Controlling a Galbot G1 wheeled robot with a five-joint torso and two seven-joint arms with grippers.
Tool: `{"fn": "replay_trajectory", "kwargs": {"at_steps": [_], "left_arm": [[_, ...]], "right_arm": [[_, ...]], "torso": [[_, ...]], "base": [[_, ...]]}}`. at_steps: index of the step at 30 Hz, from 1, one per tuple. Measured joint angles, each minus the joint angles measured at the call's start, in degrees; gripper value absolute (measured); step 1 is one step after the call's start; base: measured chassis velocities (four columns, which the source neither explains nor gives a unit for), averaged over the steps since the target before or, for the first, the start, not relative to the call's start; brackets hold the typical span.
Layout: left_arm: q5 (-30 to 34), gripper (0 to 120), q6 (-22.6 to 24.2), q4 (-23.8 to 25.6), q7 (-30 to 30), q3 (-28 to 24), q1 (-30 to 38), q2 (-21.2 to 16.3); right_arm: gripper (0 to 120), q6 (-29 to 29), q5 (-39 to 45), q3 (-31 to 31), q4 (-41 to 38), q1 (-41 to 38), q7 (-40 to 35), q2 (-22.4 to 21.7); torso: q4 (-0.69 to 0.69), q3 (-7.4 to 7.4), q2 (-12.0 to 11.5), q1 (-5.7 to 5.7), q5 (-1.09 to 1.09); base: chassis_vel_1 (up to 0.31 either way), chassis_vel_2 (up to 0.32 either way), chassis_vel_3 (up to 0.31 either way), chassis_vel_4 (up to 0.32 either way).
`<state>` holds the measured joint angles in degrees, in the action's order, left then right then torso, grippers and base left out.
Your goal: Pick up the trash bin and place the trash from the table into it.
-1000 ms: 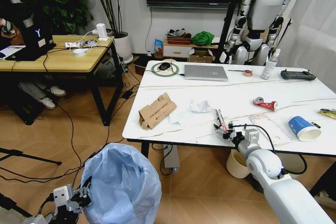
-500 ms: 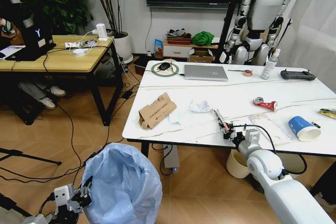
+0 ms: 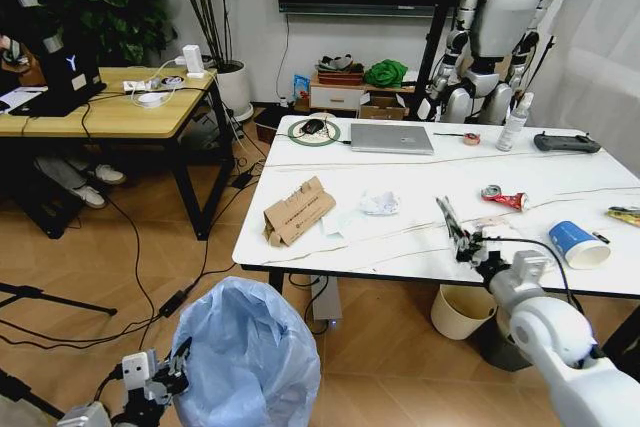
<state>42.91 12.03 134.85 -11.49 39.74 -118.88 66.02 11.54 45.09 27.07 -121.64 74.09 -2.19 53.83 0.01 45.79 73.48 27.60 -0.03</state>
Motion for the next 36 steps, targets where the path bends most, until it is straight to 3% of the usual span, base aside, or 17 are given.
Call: {"fn": "replay_trajectory", "kwargs": {"at_steps": [1,5,7,13,21,23,30,32,34,36], "left_arm": [[0.0,0,0.0,0.0,0.0,0.0,0.0,0.0],[1.34,0,0.82,0.75,-0.49,0.09,0.27,-0.16],[1.44,0,0.99,0.87,-0.59,-0.09,0.43,-0.18],[3.49,0,1.98,0.63,-1.71,-0.73,1.17,-3.21],[8.08,0,3.15,-0.76,-4.17,-3.37,5.66,-8.62],[10.86,0,3.33,-2.0,-5.01,-5.76,8.7,-12.8],[15.9,0,3.23,-4.24,-6.1,-10.25,14.53,-20.31],[16.23,0,3.17,-4.42,-6.08,-10.4,14.73,-20.92],[16.8,0,3.12,-3.84,-6.01,-9.43,14.21,-20.14],[16.93,0,3.12,-3.4,-5.99,-8.79,13.83,-19.58]], "right_arm": [[0,0.0,0.0,0.0,0.0,0.0,0.0,0.0],[0,-5.31,3.15,-12.72,-4.68,-3.24,2.21,-0.91],[0,-6.66,3.15,-15.18,-4.63,-3.87,3.32,-1.15],[0,-18.41,2.54,-29.37,1.14,-8.56,11.51,-3.54],[0,-21.01,1.46,-36.52,5.56,-13.52,13.88,-1.92],[0,-21.21,1.68,-37.62,6.9,-14.81,14.7,-1.33],[0,-20.12,2.84,-41.94,7.08,-18.07,13.33,-0.67],[0,-19.36,3.04,-45.02,7.33,-19.79,11.13,-0.26],[0,-18.03,2.88,-52.33,8.11,-24.06,5.61,1.14],[0,-17.65,2.73,-54.66,8.67,-26.12,3.64,2.1]], "torso": [[0.0,0.0,0.0,0.0,0.0],[0.02,0.0,0.0,0.0,0.02],[0.02,0.0,0.0,0.0,0.02],[0.01,0.01,0.0,0.0,0.03],[0.01,0.01,0.0,0.01,0.02],[0.01,0.01,-0.01,0.01,0.01],[-0.03,0.02,-0.01,0.01,0.0],[-0.03,0.02,-0.01,0.01,0.01],[-0.01,0.02,-0.01,0.01,-0.01],[0.0,0.01,-0.01,0.01,0.0]], "base": [[0.0,0.0,0.0,0.0],[0.0,0.0,0.0,0.0],[0.0,0.0,0.0,0.0],[0.0,0.0,0.0,0.0],[0.0,0.0,0.0,0.0],[0.0,0.0,0.0,0.0],[0.0,0.0,0.0,0.0],[0.0,0.0,0.0,0.0],[0.0,0.0,0.0,0.0],[0.0,0.0,0.0,0.0]]}}
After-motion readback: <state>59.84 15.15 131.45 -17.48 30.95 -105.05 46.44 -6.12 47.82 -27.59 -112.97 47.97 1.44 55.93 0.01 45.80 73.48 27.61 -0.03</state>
